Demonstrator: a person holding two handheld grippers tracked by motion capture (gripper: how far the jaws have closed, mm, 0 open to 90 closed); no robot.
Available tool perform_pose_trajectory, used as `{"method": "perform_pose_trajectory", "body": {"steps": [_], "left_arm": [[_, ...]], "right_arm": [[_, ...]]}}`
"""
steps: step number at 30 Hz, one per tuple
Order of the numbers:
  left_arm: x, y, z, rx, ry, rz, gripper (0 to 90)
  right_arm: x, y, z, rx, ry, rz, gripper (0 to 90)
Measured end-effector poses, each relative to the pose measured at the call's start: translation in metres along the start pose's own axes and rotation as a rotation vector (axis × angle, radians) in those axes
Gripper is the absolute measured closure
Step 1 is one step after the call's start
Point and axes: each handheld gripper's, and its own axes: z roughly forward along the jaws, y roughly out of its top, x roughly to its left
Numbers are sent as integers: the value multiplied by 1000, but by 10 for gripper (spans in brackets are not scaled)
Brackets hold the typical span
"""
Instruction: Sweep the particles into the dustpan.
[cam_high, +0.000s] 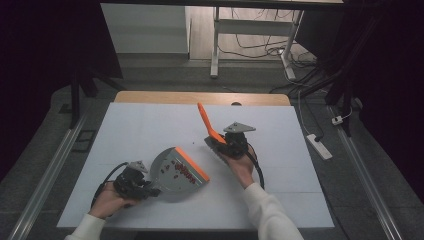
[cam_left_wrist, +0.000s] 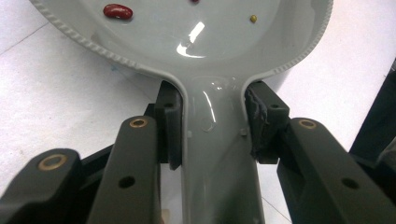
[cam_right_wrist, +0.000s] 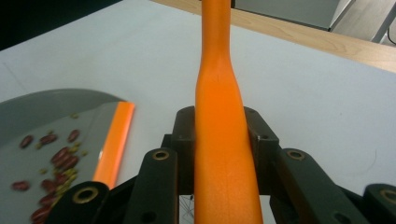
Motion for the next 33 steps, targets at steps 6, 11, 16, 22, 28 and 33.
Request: {"method": "perform_pose_trajectory", "body": {"steps": [6,11,16,22,28,33], "left_arm": [[1,0,0,-1,-4,-1,618],[1,1,2,8,-3,0,618],[1,1,2,8,-3,-1,618],[1,0,2,8,-4,0,618],[1,0,2,10,-2,0,618],[1,0,3,9,-3,-1,618]], "right_arm": [[-13,13,22,51,-1,-41,705],[-14,17,39,93,11,-72,704],[-5,20,59,114,36,-119,705],[7,22,70,123,85,-156,705],[20,17,63,135,128,-193,705],[41,8,50,142,237,-217,705]]}}
